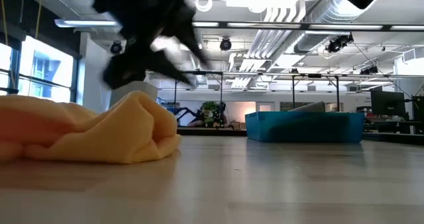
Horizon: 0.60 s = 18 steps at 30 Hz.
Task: Fold microfiber towels
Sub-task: Fold the orange microfiber cloth
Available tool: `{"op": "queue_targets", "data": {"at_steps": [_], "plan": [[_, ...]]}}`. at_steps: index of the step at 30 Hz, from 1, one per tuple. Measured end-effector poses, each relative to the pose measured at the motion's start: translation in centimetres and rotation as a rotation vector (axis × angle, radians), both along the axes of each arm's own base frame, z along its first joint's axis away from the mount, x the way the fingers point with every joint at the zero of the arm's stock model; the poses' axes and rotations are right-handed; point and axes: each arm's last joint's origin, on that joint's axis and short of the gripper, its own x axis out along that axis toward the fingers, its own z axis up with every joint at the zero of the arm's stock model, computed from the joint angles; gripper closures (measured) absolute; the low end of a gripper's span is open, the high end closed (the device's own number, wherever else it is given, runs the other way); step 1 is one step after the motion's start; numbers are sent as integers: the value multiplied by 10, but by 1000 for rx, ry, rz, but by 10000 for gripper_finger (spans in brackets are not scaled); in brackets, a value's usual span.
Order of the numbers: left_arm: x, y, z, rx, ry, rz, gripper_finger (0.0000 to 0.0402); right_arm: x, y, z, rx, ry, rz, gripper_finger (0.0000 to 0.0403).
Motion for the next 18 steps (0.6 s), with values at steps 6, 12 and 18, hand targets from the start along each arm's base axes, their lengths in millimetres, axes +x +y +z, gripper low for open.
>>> {"op": "queue_targets", "data": {"at_steps": [6, 12, 18], "plan": [[7, -2, 27, 90, -131, -191, 271, 0, 0, 0, -1, 0, 0, 254], [-21, -18, 37, 90, 95, -348, 271, 0, 0, 0, -3, 2, 0, 254], [-48, -40, 23, 7, 334, -380, 271, 1, -2, 0, -27, -5, -8, 254]]}}
